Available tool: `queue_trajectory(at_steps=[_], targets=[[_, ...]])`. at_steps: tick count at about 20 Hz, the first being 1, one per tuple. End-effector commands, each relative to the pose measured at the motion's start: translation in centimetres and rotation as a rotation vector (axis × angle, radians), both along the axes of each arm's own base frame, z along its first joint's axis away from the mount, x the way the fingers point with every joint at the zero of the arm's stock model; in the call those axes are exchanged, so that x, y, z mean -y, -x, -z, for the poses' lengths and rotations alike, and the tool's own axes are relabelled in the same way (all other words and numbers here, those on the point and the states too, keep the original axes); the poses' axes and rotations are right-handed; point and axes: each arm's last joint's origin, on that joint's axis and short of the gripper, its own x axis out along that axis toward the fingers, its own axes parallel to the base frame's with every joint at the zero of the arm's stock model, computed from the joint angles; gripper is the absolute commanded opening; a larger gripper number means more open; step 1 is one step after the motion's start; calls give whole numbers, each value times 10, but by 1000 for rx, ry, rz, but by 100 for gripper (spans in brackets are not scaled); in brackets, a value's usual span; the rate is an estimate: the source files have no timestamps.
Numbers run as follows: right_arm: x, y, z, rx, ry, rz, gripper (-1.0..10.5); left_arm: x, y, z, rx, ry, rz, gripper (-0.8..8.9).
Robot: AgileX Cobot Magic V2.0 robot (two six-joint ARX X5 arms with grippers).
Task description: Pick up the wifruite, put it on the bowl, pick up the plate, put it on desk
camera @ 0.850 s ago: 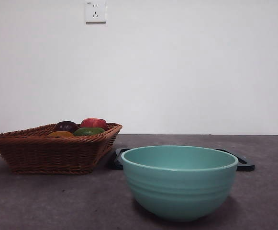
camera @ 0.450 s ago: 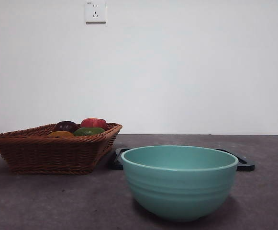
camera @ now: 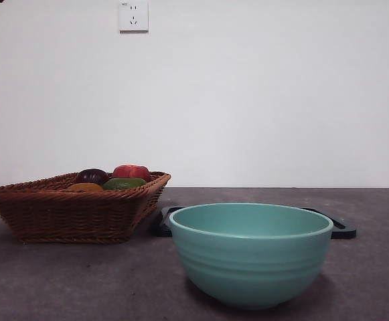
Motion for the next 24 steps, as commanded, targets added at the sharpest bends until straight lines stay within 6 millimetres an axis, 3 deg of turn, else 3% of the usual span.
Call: queue_trajectory(at_steps=[1, 8, 16, 19, 24], targets=[[0, 1, -6, 29, 2, -7, 615, 1, 0, -8, 37, 5, 13, 528], [0, 4, -5, -5, -8, -37, 615, 3, -10, -4, -54, -37, 10, 535], [1, 12, -4, -80, 12, -40, 615, 5, -38, 5, -260, -301, -131, 540], [2, 18, -3, -123, 33, -48, 615, 11, -56, 2, -314, -366, -145, 532], [5, 30, -5, -104, 51, -57, 615, 38, -106, 2, -389, -493, -146, 531]])
